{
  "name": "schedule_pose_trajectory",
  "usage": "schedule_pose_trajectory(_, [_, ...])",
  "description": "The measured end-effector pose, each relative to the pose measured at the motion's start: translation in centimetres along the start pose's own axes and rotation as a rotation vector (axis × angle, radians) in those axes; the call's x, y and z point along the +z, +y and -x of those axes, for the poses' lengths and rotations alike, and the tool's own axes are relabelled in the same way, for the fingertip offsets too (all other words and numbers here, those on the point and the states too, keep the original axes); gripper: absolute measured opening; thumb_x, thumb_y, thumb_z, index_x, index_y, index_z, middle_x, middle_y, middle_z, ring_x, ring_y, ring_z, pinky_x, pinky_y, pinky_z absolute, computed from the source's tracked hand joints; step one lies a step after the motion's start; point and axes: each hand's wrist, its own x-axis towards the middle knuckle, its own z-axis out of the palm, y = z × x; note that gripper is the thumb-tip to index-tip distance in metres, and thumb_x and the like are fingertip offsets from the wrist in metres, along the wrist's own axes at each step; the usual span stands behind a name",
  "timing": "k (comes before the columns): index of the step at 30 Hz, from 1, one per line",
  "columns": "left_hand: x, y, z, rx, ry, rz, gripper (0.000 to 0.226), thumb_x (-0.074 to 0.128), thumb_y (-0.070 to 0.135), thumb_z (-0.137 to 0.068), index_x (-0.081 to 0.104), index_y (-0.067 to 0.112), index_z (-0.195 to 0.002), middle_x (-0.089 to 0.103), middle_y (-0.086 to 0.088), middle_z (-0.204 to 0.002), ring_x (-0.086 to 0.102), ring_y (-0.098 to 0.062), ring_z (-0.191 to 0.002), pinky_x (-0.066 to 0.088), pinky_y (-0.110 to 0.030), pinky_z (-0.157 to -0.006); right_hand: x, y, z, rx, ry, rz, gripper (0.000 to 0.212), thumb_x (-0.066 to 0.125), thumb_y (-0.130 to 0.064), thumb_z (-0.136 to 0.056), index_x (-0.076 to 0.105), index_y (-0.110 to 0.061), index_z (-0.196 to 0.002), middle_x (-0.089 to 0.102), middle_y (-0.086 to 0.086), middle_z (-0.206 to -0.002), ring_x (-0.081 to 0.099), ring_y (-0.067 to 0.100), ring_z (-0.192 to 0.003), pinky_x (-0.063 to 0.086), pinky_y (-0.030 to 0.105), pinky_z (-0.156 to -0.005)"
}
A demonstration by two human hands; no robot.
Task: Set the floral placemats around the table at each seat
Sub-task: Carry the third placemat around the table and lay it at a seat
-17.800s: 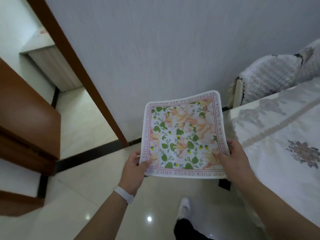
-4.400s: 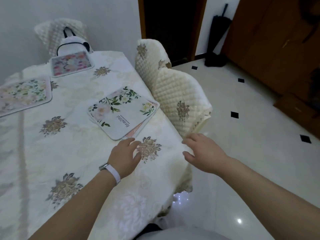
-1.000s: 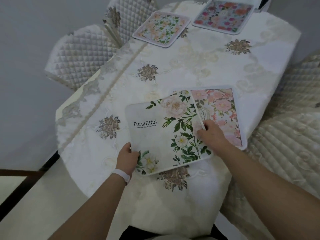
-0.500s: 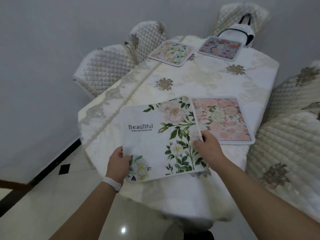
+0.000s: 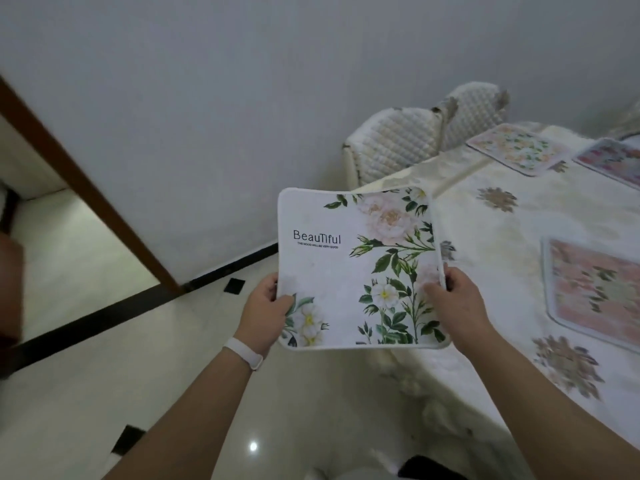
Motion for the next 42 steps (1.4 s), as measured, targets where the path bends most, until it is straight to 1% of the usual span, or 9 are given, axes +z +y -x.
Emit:
schedule_pose_trajectory(2, [-2.7,-0.4,0.0,0.011,0.034,0.012,0.035,0.052,-0.008,-0.087,0.061,0.008,-0.116,0.072,-0.012,-0.105,0.071,-0.027,-0.089,0.059,-0.036,-0.069,2.0,-1.3,0.2,-0.038,-0.041,0.015,0.002,0.058,-0.013,-0.089,0.057,-0.011,-0.087,0.06,0.011,-0.078,0.054,0.022,-0.063,0.044,0.032,-0.058])
schedule_pose_trajectory(6, [-5.6,-0.2,0.0,0.03,0.127,0.052,0.033,0.053,-0.009,-0.087,0.061,0.007,-0.115,0.071,-0.008,-0.104,0.07,-0.023,-0.09,0.058,-0.028,-0.068,5.1,-3.4,-0.5,-0.089,-0.089,0.029,0.002,0.059,-0.014,-0.088,0.061,-0.013,-0.087,0.065,0.008,-0.078,0.061,0.024,-0.068,0.049,0.034,-0.061])
schedule_pose_trajectory(15, [-7.8,0.9,-6.4,0.004,0.208,0.087,0.034,0.053,-0.007,-0.089,0.064,0.022,-0.102,0.073,0.003,-0.093,0.072,-0.013,-0.078,0.058,-0.027,-0.064,10.6,-6.1,-7.2,-0.118,-0.158,0.007,0.003,0.06,-0.015,-0.086,0.06,-0.012,-0.087,0.055,0.003,-0.07,0.049,0.018,-0.061,0.04,0.032,-0.06])
schedule_pose_trajectory(22, [-6.5,4.0,-19.2,-0.04,0.211,0.058,0.034,0.053,-0.008,-0.089,0.065,0.022,-0.098,0.072,-0.009,-0.097,0.07,-0.029,-0.088,0.058,-0.041,-0.074,14.4,-8.8,-18.5,-0.082,-0.164,-0.056,0.002,0.059,-0.012,-0.085,0.06,-0.014,-0.084,0.055,0.001,-0.069,0.048,0.017,-0.06,0.039,0.03,-0.056])
schedule_pose_trajectory(27, [-3.1,6.8,-28.5,-0.043,0.14,0.052,0.033,0.051,-0.01,-0.089,0.065,0.017,-0.102,0.071,-0.011,-0.098,0.071,-0.023,-0.08,0.059,-0.03,-0.062,14.0,-10.2,-26.2,-0.034,-0.098,-0.073,0.007,0.058,-0.012,-0.087,0.057,-0.015,-0.081,0.054,0.001,-0.069,0.047,0.016,-0.06,0.039,0.031,-0.056])
schedule_pose_trajectory(33, [0.6,9.3,-35.8,-0.032,0.055,0.054,0.035,0.05,-0.01,-0.089,0.064,0.019,-0.101,0.071,-0.006,-0.095,0.072,-0.017,-0.075,0.058,-0.027,-0.06,13.3,-11.1,-32.3,0.025,-0.031,-0.105,0.004,0.058,-0.015,-0.088,0.057,-0.017,-0.084,0.054,0.009,-0.068,0.047,0.019,-0.058,0.039,0.033,-0.057])
schedule_pose_trajectory(35, [1.1,9.9,-37.8,-0.038,0.027,0.056,0.034,0.05,-0.01,-0.09,0.064,0.018,-0.102,0.071,-0.008,-0.096,0.072,-0.019,-0.076,0.058,-0.029,-0.06,13.4,-11.4,-33.6,0.037,-0.006,-0.116,0.003,0.059,-0.015,-0.087,0.059,-0.018,-0.087,0.06,0.015,-0.075,0.051,0.021,-0.061,0.043,0.036,-0.059])
schedule_pose_trajectory(39, [1.2,10.2,-42.8,-0.072,-0.03,0.044,0.031,0.051,-0.008,-0.09,0.065,0.017,-0.104,0.071,-0.014,-0.102,0.07,-0.033,-0.088,0.058,-0.044,-0.074,14.4,-12.0,-36.1,0.068,0.048,-0.107,0.006,0.059,-0.014,-0.088,0.057,-0.017,-0.083,0.056,0.007,-0.071,0.049,0.022,-0.06,0.042,0.035,-0.059])
schedule_pose_trajectory(42, [0.9,10.2,-46.6,-0.084,-0.06,0.049,0.031,0.051,-0.008,-0.089,0.066,0.016,-0.1,0.074,-0.011,-0.096,0.07,-0.034,-0.087,0.057,-0.046,-0.077,16.0,-12.7,-37.8,0.095,0.096,-0.099,0.002,0.06,-0.015,-0.087,0.061,-0.015,-0.089,0.065,0.015,-0.083,0.059,0.036,-0.07,0.053,0.045,-0.067])
